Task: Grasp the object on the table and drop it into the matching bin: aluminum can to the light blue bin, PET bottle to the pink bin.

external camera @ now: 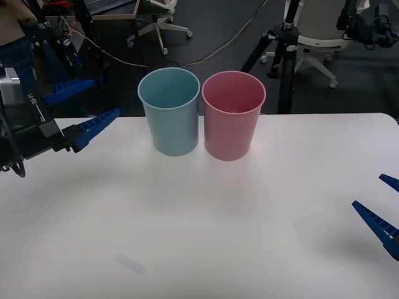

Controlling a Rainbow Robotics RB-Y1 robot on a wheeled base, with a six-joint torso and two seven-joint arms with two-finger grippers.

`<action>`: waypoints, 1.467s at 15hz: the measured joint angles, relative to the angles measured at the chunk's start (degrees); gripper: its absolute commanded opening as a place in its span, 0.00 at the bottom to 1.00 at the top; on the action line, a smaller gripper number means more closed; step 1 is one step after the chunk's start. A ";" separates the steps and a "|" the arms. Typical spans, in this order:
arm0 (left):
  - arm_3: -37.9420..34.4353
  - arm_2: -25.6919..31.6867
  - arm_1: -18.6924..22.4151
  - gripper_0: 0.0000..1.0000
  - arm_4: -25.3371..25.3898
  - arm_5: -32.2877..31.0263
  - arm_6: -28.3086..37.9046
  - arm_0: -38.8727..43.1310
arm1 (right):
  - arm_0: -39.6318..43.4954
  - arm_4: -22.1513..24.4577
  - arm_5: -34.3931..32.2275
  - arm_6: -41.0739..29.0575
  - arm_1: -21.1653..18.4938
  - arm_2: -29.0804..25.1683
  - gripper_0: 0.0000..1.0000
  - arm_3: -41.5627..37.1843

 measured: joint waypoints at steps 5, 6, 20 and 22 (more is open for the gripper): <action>-1.93 8.22 -7.12 1.00 -6.99 -1.30 -1.65 9.73 | 0.00 0.00 0.00 0.00 0.00 0.00 1.00 0.00; -1.95 9.65 -8.91 1.00 -8.72 -1.87 -1.90 10.92 | 0.00 0.00 0.00 0.00 0.00 0.00 1.00 0.00; -11.53 29.95 -31.98 1.00 -20.85 -25.76 -0.04 31.54 | 0.00 0.00 0.00 0.00 0.00 0.00 1.00 0.00; -11.56 30.67 -32.82 1.00 -20.02 -27.62 -0.75 33.92 | 0.00 0.00 0.00 0.00 0.00 0.00 1.00 0.00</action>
